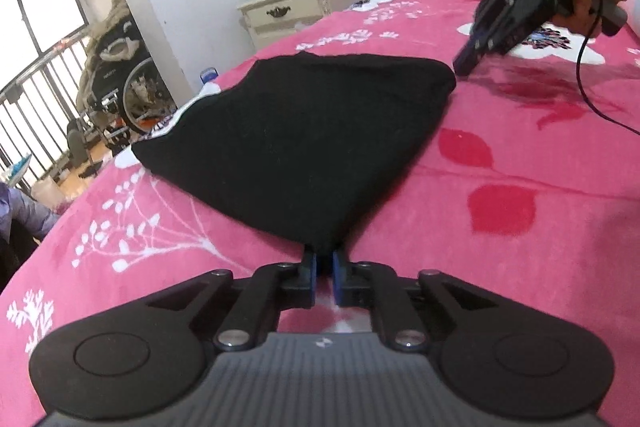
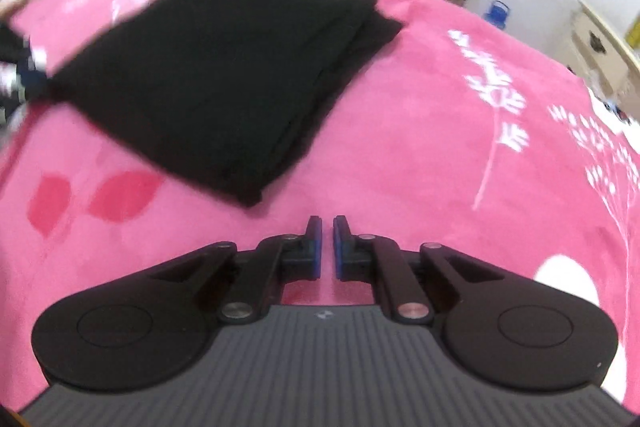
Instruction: Fold clothes
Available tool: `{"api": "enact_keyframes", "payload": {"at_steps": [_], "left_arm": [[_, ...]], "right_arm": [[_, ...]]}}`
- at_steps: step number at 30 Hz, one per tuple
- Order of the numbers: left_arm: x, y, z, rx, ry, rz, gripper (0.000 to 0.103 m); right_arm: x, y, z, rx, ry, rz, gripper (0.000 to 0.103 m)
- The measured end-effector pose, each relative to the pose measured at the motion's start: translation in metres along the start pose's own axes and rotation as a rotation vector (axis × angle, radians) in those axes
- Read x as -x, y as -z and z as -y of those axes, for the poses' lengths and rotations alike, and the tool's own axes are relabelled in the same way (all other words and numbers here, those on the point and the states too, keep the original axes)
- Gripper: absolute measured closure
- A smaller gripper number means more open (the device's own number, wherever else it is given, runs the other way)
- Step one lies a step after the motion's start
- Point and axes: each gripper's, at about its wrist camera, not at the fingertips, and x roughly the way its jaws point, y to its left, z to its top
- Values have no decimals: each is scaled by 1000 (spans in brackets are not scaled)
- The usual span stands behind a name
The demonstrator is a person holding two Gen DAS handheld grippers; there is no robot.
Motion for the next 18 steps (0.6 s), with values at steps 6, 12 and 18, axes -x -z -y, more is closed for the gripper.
{"api": "enact_keyframes", "payload": {"at_steps": [6,12,18], "left_arm": [[24,1,0,25,-12,39,71],[4,-12,18,10,15,40,70],[-4,-8,15,45,34,7,68]], "right_arm": [[20,-14,10,-198,-145,89,94],[-8,-23,-6,-134,-135,27,93],[-15,-9,20,-231,-18,-48,94]]}}
